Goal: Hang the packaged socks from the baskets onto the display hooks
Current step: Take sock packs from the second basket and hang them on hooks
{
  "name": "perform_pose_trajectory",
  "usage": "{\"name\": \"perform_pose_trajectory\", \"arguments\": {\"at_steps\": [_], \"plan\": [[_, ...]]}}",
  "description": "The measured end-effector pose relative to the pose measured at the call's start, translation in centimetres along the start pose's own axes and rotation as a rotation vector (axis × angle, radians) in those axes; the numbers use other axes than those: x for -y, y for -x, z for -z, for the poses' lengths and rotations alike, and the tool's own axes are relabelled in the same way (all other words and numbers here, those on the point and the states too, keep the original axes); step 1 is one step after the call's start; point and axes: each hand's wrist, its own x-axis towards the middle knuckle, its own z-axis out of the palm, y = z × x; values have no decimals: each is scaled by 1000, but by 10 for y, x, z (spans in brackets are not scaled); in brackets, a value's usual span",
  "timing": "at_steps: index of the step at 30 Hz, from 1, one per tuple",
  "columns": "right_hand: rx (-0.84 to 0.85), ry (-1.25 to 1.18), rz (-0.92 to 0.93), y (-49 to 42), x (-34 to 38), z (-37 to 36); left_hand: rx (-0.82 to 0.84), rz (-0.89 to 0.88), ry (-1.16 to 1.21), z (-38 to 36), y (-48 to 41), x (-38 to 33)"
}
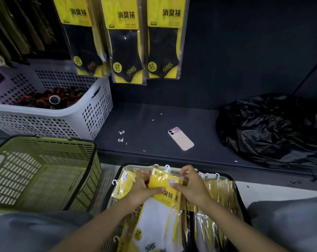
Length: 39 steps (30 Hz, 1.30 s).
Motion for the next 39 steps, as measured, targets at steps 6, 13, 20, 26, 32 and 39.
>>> {"name": "perform_pose_trajectory", "arguments": {"at_steps": [6, 13, 20, 26, 32, 39], "plan": [[-54, -498, 5, -11, 43, 42, 163, 72, 109, 24, -2, -57], [-138, -735, 247, -39, 140, 85, 223, -190, 125, 48, 11, -182], [-232, -691, 437, -68, 224, 108, -3, -405, 213, 66, 13, -275], [-124, -675, 445, -87, 258, 123, -281, -426, 169, 82, 1, -313], [-190, -701, 502, -105, 292, 130, -329, -546, 182, 98, -3, -340], [-262, -660, 529, -137, 318, 143, -558, -718, 154, 155, -5, -358]]}}
